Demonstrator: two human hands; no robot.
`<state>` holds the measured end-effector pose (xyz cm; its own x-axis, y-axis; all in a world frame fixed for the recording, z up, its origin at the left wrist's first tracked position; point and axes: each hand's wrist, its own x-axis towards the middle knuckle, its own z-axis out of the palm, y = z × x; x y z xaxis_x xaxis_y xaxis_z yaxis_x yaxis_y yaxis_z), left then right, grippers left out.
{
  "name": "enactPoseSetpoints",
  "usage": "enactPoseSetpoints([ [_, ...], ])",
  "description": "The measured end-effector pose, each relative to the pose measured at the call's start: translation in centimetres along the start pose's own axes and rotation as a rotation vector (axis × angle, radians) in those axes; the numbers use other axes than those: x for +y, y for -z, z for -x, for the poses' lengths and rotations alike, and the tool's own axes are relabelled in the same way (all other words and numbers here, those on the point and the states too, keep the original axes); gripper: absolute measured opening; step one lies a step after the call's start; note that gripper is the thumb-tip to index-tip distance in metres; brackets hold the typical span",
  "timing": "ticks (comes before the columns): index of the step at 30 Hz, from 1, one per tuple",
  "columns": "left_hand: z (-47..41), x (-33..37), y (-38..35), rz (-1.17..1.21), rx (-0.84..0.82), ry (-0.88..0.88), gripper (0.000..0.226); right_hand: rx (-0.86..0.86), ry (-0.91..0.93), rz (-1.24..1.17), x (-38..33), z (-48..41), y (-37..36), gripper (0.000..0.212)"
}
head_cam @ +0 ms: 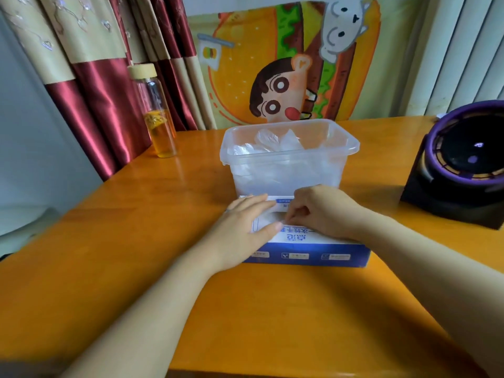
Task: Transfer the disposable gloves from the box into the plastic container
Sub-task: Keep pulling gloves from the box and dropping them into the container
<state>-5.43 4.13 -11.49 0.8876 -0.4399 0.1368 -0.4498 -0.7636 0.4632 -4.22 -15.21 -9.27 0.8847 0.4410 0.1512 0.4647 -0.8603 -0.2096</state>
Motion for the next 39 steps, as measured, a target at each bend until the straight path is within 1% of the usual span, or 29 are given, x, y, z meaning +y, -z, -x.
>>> enactPoseSetpoints([
  [3,0.1,-0.2,-0.1,-0.003,0.01,-0.006,0.055,0.185,0.008,-0.28,0.4,0.7,-0.2,0.01],
  [6,0.1,0.0,-0.1,0.006,0.033,-0.02,0.055,0.295,-0.024,-0.589,0.6,1.3,0.0,0.015],
  [8,0.2,0.2,0.0,0.028,0.034,-0.02,0.054,0.429,-0.019,-0.82,0.5,1.7,0.5,0.014],
  [9,0.2,0.3,0.0,0.038,0.029,-0.011,0.055,0.502,-0.016,-0.907,0.6,1.9,0.8,0.014],
  [10,0.2,0.3,-0.1,0.044,0.024,0.002,0.057,0.552,-0.017,-0.937,0.8,2.1,1.1,0.015],
  [12,0.3,0.3,0.0,0.043,0.014,0.031,0.059,0.567,-0.033,-0.851,0.9,2.2,1.4,0.014],
  [14,0.3,0.4,0.1,0.029,0.001,0.046,0.061,0.49,-0.075,-0.814,0.8,2.4,1.3,0.012],
  [15,0.3,0.5,0.1,0.026,-0.008,0.052,0.061,0.441,-0.097,-0.835,0.7,2.6,1.3,0.02],
  [17,0.3,0.8,0.2,0.032,-0.021,0.059,0.063,0.378,-0.115,-0.909,0.5,2.9,1.5,0.045],
  [18,0.3,0.9,0.2,0.037,-0.026,0.064,0.063,0.366,-0.113,-0.928,0.4,3.1,1.5,0.05],
  [19,0.4,0.7,0.2,0.048,-0.027,0.07,0.063,0.35,-0.106,-0.924,0.3,3.2,1.6,0.05],
  [21,0.2,0.3,0.1,0.067,-0.024,0.055,0.063,0.299,-0.1,-0.869,0.3,3.3,1.6,0.042],
  [23,-0.1,0.4,0.4,0.033,-0.033,0.063,0.068,0.264,-0.093,-0.811,0.1,3.2,1.6,0.038],
  [24,-0.2,0.6,0.8,0.016,-0.047,0.072,0.068,0.283,-0.085,-0.798,-0.1,3.0,1.8,0.037],
  [25,-0.4,0.9,1.2,0.008,-0.067,0.078,0.063,0.331,-0.074,-0.796,-0.4,2.7,2.2,0.036],
  [27,-0.8,1.7,1.9,-0.025,-0.118,0.076,0.037,0.469,-0.068,-0.801,-1.1,2.2,3.8,0.034],
  [28,-1.2,2.0,2.1,-0.05,-0.135,0.075,0.028,0.546,-0.072,-0.81,-1.4,1.9,4.9,0.032],
  [29,-1.2,2.2,2.3,-0.085,-0.143,0.082,0.028,0.616,-0.086,-0.811,-1.6,1.6,6.0,0.03],
  [31,-1.5,2.6,2.8,-0.123,-0.134,0.087,0.043,0.705,-0.124,-0.796,-1.8,1.0,8.2,0.03],
  [32,-1.5,2.8,3.1,-0.079,-0.122,0.097,0.049,0.703,-0.145,-0.783,-1.9,0.8,9.0,0.032],
  [34,-1.7,3.4,4.5,0.15,-0.085,0.137,0.066,0.623,-0.186,-0.759,-2.2,0.5,10.5,0.034],
  [36,-1.9,4.0,6.4,0.394,-0.014,0.1,0.081,0.501,-0.224,-0.759,-2.4,0.2,11.4,0.035],
  [38,-2.3,4.6,8.0,0.516,0.084,0.051,0.094,0.405,-0.264,-0.812,-2.6,-0.1,11.7,0.032],
  [39,-2.5,5.0,8.6,0.564,0.127,0.047,0.096,0.357,-0.285,-0.844,-2.7,-0.3,11.8,0.03],
])
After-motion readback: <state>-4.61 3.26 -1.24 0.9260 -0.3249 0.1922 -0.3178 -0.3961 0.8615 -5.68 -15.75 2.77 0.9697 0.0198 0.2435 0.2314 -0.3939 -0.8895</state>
